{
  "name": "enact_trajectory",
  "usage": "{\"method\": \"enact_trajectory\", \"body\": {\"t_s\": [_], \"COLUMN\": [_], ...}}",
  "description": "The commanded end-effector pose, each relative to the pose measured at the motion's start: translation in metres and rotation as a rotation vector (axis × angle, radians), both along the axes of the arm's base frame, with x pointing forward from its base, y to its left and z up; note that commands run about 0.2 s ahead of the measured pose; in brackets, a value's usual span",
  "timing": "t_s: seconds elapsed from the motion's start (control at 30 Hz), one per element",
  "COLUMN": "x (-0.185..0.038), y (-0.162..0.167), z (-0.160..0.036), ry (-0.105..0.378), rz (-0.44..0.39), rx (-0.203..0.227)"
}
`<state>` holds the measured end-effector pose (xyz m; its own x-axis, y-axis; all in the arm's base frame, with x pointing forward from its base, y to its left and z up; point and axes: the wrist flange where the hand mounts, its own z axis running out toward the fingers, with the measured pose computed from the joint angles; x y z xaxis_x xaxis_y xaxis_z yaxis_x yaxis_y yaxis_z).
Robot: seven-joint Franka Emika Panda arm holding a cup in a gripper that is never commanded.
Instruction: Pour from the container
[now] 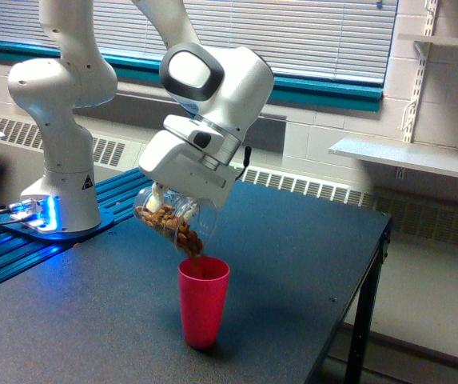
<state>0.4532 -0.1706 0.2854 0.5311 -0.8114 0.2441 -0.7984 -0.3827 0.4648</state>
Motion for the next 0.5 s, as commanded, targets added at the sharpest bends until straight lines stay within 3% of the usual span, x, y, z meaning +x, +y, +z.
{"method": "enact_trajectory", "body": {"t_s": [0.03,0.5], "x": [0.0048,0.0077], "y": [0.0037,0.0036], "z": [0.0032,0.0042], "ry": [0.010,0.047], "rz": [-0.003,-0.010], "rx": [-0.019,-0.041]}}
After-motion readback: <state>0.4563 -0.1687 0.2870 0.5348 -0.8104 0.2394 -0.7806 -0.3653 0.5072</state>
